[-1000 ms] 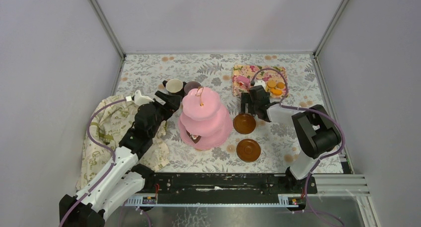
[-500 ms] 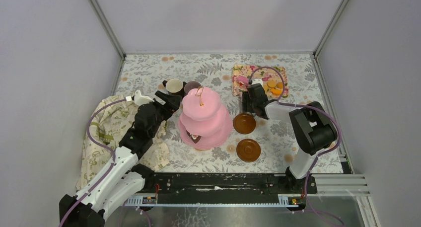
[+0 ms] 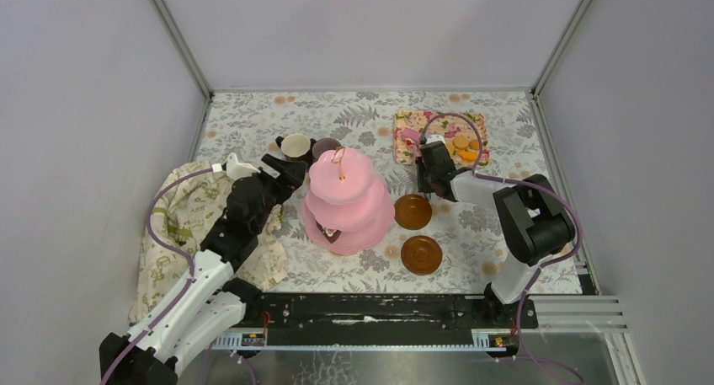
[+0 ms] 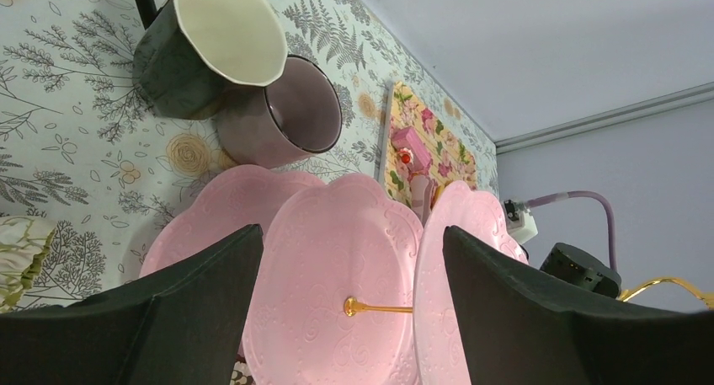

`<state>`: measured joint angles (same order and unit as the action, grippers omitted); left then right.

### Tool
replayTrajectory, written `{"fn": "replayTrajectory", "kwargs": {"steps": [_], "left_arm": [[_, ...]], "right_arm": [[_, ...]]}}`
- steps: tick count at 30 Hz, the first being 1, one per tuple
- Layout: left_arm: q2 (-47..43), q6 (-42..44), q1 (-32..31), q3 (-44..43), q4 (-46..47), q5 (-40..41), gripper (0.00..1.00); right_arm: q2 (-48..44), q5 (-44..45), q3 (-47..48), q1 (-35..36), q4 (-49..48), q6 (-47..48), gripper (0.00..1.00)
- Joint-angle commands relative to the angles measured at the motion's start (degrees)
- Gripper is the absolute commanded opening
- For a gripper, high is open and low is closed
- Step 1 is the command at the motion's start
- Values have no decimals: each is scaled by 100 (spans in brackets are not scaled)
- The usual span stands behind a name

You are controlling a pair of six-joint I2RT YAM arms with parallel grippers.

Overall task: Serve the afternoon tea
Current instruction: Pick up the clamp from the tray.

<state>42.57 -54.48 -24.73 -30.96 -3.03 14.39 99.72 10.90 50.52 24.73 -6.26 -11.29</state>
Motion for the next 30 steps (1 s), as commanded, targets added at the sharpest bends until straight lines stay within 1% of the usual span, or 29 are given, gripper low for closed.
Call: {"fn": "replayTrajectory", "kwargs": {"steps": [1,9,16,30], "left_arm": [[-102,34,-32,-33,265,13,86],[-176,43,-32,-74,219,20,86],[-194,51,-31,-121,215,14,86],[-214,11,-32,-2,341,-28,86]], "right_arm": [[-358,-226,409,-5,487,167,29],[-399,-35,943,-6,1211,273,30],[-43,-30,1648,-23,1901,384,32],[206,-83,1994,-233,2333,409,33]]}}
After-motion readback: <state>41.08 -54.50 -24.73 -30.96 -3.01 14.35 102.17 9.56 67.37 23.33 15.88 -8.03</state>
